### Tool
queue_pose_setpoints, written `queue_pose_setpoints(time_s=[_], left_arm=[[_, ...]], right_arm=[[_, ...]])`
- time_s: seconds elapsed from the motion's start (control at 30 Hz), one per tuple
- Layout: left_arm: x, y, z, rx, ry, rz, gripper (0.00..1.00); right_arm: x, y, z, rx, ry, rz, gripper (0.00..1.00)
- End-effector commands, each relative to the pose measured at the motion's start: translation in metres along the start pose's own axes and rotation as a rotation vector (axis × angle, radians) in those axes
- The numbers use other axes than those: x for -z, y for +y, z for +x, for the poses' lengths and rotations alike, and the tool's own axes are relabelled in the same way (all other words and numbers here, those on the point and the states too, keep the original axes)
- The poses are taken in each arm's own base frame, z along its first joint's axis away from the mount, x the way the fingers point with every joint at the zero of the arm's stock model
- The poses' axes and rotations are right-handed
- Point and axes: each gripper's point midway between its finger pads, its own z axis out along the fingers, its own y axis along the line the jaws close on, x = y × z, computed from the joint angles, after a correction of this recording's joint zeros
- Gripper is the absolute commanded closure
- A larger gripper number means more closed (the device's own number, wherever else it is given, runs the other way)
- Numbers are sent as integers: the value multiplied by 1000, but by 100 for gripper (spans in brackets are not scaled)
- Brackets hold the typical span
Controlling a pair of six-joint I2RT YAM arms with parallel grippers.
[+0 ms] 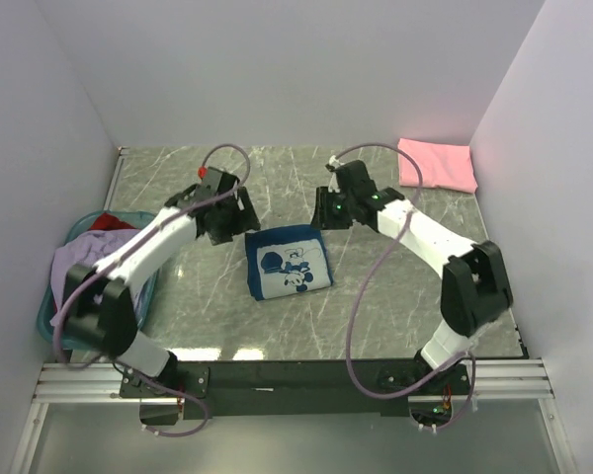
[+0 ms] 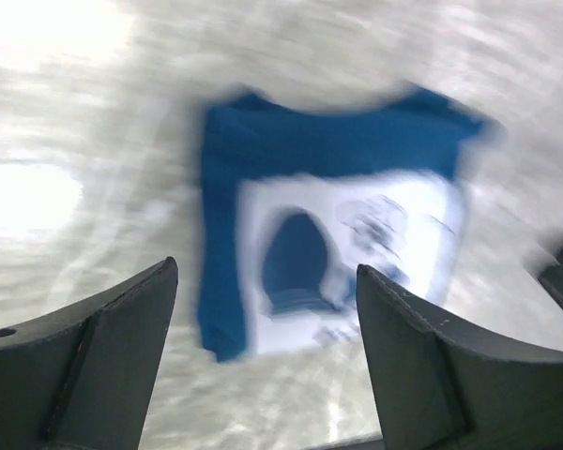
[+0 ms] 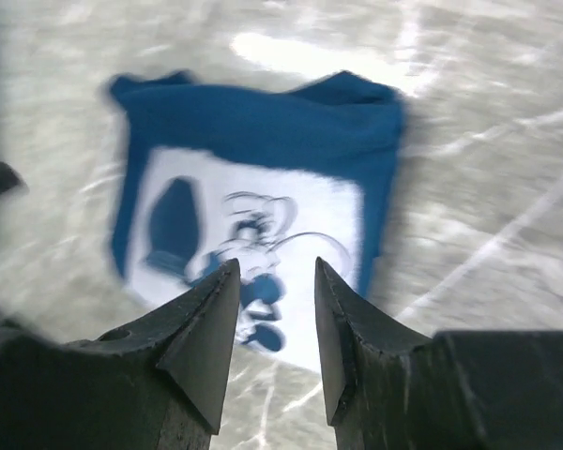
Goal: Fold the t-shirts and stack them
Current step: Fold the tshirt
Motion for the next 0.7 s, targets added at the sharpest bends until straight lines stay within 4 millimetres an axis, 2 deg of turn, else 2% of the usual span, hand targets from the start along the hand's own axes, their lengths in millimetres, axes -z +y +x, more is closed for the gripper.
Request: queue_pose_setpoints(time_s=[0.0,0.03,0.07,0.13,0.17,0.2,0.27,0.3,0.33,0.37,0.4,0.43,0.47,0.5,0.53,0.57,0.67], left_arm=[[19,-58,7,-33,-75,314,19],[19,-63,11,-29,-71,365,19],[10,-61,22,-24,-45,385,20],[6,-78,19,-25,-55,479,21],[-6,-80,22,-24,-36,478,21],[-12,-83,21,-29,-34,484,21],[-29,-88,14,-42,-55,496,20],[-34,-87,8,-40,-69,501,21],[-48,-84,7,-34,-59,493,23],[-53,-85,-4,-26,-75,516,26],[-58,-85,-8,-24,-75,525,27],[-75,-78,-6,-17,-53,508,28],[-80,-78,-18,-9,-68,520,28],[-89,-74,-20,-4,-63,508,28],[-106,-67,-20,10,-45,480,29],[-115,-57,-24,32,-35,457,30],[-144,-39,-22,71,1,416,30]], right_arm=[[1,31,-13,16,-81,-273,55],[-2,32,-10,-3,-72,-302,55],[-7,32,-3,-17,-52,-337,55],[-12,37,-7,-62,-50,-447,55],[-15,36,-3,-82,-33,-476,55],[-24,37,-9,-81,-53,-514,55],[-27,36,-15,-104,-40,-567,55],[-37,31,-14,-115,-26,-583,55],[-42,29,-16,-135,-20,-594,55],[-44,30,-26,-131,-45,-615,55],[-57,24,-24,-174,-22,-616,55],[-59,21,-31,-187,-28,-636,55],[-62,21,-39,-186,-50,-653,55],[-76,14,-34,-235,-18,-650,55],[-79,11,-41,-245,-25,-658,55],[-93,4,-38,-270,-10,-652,55],[-113,-11,-39,-336,1,-641,55]])
